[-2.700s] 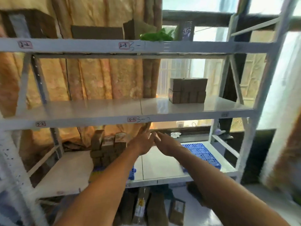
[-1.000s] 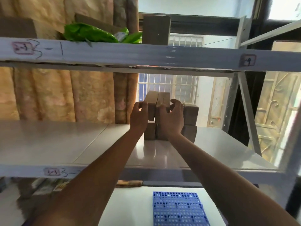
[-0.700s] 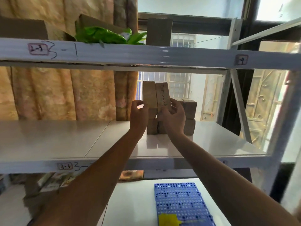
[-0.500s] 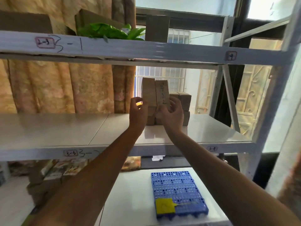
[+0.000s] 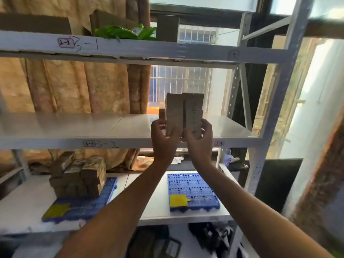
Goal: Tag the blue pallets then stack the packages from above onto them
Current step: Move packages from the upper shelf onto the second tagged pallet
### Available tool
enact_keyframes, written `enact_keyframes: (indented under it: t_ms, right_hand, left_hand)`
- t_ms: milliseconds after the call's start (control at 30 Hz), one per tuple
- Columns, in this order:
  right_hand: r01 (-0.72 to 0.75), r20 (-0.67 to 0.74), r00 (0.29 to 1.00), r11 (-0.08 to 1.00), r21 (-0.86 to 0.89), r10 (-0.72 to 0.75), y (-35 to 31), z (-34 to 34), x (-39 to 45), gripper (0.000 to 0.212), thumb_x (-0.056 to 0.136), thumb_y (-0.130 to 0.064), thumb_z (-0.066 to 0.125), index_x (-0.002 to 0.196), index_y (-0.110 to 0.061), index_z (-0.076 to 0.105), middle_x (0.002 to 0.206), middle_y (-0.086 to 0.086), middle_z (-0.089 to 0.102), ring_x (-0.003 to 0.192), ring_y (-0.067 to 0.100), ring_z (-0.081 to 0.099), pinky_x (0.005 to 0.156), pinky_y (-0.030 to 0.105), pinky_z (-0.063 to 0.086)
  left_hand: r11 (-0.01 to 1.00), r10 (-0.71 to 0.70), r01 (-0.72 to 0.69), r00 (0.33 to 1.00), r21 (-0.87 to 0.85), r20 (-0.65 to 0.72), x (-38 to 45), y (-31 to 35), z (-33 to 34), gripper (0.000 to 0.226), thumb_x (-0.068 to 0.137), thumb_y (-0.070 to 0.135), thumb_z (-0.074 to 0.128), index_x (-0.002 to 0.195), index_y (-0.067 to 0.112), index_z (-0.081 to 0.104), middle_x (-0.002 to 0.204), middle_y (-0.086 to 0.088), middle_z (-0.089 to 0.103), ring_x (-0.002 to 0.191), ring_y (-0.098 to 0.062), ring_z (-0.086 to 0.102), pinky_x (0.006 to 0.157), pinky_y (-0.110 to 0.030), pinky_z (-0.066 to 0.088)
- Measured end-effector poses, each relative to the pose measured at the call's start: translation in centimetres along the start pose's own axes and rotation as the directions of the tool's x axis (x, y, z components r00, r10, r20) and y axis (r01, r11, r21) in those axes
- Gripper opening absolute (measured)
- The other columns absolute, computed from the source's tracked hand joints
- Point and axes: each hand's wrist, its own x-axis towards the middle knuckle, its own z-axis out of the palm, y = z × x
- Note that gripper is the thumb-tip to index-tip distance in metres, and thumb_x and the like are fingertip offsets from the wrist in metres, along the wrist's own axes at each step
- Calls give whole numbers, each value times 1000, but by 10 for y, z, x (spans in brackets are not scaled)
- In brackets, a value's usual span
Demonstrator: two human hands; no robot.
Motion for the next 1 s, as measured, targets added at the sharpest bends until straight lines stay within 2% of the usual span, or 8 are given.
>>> enact_keyframes:
  t_ms: [100,200,367,500,600,733,867,1000]
  right_hand:
    - [-11,-12,1000,999,-38,11,22,-32,-58,54,80,-39,79,126,-46,52,119,-16,65,103,4,68,81,24,59]
    - [-29,26,999,989,-146,34,49,-58,-111,56,78,-35,80,128,-38,55,117,-16,64,103,1,66,82,19,54]
    - [-121,141,976,948,-294,169,97,-79,-151,57,82,-31,84,132,-27,57,117,-9,66,104,7,67,86,38,62]
    - [-218,118,956,918,-330,269,133,-73,-155,56,79,-34,86,126,-36,55,117,-11,66,103,2,66,84,26,61]
    - [-323,108,925,903,-284,365,164,-62,-143,54,82,-30,84,125,-37,54,118,-12,67,104,4,67,82,23,59]
    - [-467,60,869,854,-231,491,211,-45,-111,42,91,-30,77,126,-35,55,109,-13,67,90,-8,68,65,9,55]
    - [-653,21,755,754,-72,656,257,-28,-69,15,105,-31,55,111,-19,62,102,8,73,84,16,75,62,25,61]
    - [-858,69,500,482,177,864,294,-9,-40,36,105,-34,41,94,-10,65,86,17,75,71,28,70,62,33,53]
  left_hand:
    - [998,-58,57,998,41,23,-72,-22,-17,42,83,32,79,108,46,48,112,8,59,105,-18,62,85,-48,57]
    - [973,-226,225,974,43,22,-140,-44,-36,44,80,49,78,111,45,47,116,12,59,108,-11,61,83,-37,56]
    - [875,-483,483,876,25,1,-197,-81,-48,55,70,57,78,110,40,44,118,11,57,111,-10,61,79,-21,50]
    - [814,-581,575,811,85,71,-187,-119,-51,68,64,53,77,120,46,39,122,13,58,108,-5,64,80,-23,54]
    - [779,-626,620,778,89,53,-170,-155,-52,55,63,54,72,110,56,42,116,17,64,99,0,67,78,-22,53]
    - [701,-713,713,701,-16,18,-139,-208,-52,27,81,53,68,104,51,52,113,1,69,98,-18,70,75,-33,59]
    - [504,-853,842,521,-193,45,-104,-266,-50,25,100,35,49,115,20,62,115,-11,69,100,-27,68,61,-36,61]
    - [268,-930,930,319,-253,186,-79,-313,-42,42,98,42,40,106,12,67,106,-19,70,92,-31,67,66,-38,62]
